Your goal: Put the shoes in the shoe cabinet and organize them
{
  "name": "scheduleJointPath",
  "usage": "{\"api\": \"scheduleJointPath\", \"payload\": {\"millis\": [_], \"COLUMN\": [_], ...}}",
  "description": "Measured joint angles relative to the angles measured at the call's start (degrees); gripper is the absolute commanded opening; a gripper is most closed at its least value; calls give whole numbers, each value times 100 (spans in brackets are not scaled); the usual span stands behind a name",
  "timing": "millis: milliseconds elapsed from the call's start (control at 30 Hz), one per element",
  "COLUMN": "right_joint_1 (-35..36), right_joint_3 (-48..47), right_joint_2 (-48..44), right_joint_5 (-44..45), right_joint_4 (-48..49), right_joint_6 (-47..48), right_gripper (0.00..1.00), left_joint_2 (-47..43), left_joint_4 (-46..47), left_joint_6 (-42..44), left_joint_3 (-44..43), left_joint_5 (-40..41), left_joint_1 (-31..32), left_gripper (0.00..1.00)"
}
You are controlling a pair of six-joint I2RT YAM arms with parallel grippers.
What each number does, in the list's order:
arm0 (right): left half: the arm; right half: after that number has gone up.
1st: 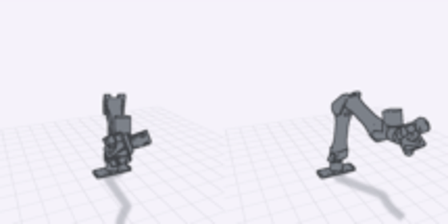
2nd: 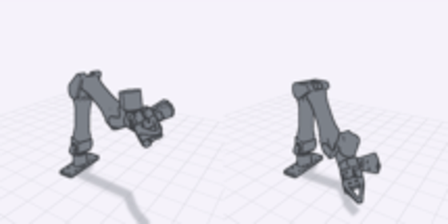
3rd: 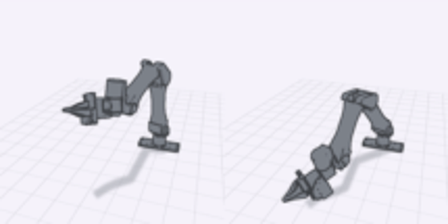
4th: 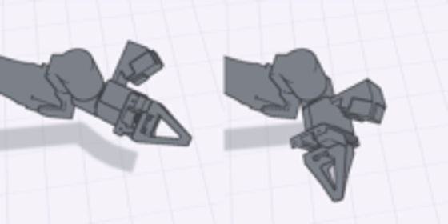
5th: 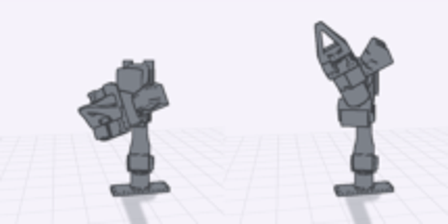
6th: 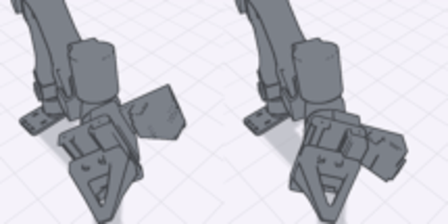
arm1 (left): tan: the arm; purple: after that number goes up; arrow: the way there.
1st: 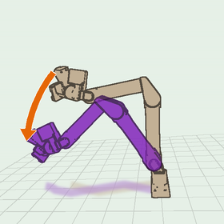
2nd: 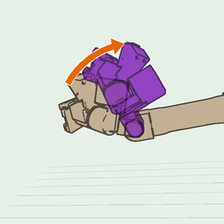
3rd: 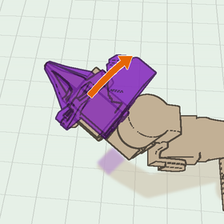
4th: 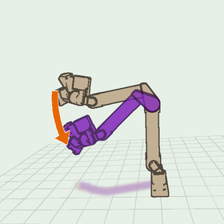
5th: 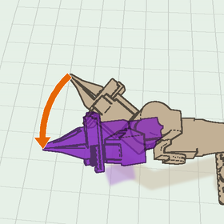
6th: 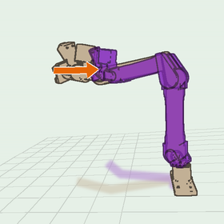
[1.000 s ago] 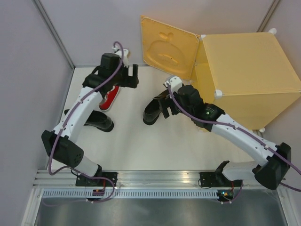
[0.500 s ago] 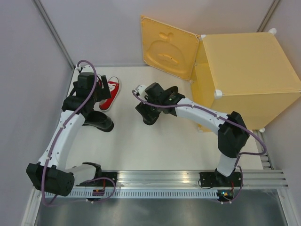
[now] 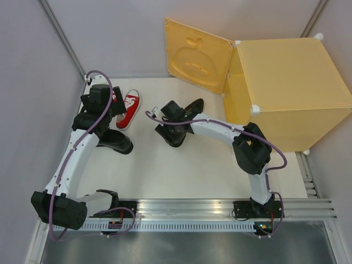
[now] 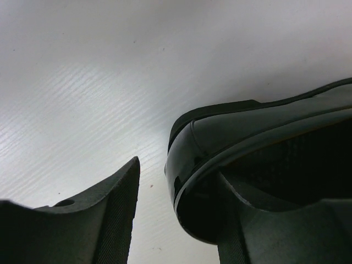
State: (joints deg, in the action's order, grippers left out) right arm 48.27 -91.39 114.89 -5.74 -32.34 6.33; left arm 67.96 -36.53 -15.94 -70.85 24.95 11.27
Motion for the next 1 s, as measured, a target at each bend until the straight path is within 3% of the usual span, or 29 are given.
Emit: {"api": "scheduleJointPath", "payload": {"millis": [333,467,667,1000], "right_joint_1": [-7,-9,-4,-70], "right_joint_3": [-269,-463,-627,-1025], "right_joint_2": [409,516,581,579], "right_joint_5": [227,201,214,905], "right_joint_4": [-13,-223,-431,-603], "right_joint_6": [133,149,136,-1005], "right_gripper": [39,20,1,1], "left_joint_2": [2,2,17,37], "left_joint_4": [24,24,24,24], "left_joint_6": [0,-2,0,-2], "left_joint_3": [0,0,0,0], "left_joint_5": [-68,-114,-164,-260], "left_joint_1": [-125,-129,-157,-184], "left_gripper": [100,100,100,100]}}
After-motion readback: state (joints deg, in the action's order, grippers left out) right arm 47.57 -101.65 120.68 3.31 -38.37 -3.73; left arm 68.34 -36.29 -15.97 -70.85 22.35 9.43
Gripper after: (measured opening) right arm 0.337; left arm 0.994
